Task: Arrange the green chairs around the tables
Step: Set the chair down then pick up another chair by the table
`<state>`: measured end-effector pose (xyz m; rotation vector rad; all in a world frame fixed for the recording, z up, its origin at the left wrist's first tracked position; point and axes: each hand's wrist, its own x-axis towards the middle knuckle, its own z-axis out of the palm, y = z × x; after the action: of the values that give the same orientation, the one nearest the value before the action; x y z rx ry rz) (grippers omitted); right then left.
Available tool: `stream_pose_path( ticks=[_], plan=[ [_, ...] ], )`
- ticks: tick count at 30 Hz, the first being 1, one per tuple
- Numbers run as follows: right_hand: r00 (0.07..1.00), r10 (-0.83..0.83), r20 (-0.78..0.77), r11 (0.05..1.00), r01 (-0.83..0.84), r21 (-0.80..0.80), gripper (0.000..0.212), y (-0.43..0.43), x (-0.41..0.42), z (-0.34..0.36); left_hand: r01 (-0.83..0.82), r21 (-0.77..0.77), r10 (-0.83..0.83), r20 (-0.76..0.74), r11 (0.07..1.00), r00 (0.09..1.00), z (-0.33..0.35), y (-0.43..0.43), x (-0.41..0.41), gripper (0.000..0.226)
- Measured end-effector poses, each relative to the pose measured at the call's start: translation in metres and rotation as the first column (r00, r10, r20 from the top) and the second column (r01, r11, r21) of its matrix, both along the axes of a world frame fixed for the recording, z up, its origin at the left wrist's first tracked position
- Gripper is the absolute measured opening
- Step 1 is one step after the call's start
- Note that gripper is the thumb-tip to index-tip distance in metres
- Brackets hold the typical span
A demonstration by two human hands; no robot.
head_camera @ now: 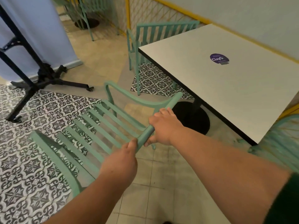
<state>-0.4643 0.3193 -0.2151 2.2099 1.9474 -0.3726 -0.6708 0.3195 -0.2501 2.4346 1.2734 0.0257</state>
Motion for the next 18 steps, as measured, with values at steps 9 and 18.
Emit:
stream_pose_path(
  ticks=[9, 18],
  plan=[
    [0.998, -0.062, -0.028, 0.998, 0.061, -0.023, 0.094, -0.02, -0.017, 0.002, 0.088, 0.058, -0.089, 0.006, 0.994, 0.996, -0.002, 0.004, -0.025, 0.052],
    [0.995, -0.089, -0.053, 0.996, 0.089, -0.01, 0.083, -0.031, -0.031, 0.003, 0.181, 0.104, -0.172, -0.097, 0.978, 0.98, -0.002, 0.015, -0.044, 0.052]
  ],
)
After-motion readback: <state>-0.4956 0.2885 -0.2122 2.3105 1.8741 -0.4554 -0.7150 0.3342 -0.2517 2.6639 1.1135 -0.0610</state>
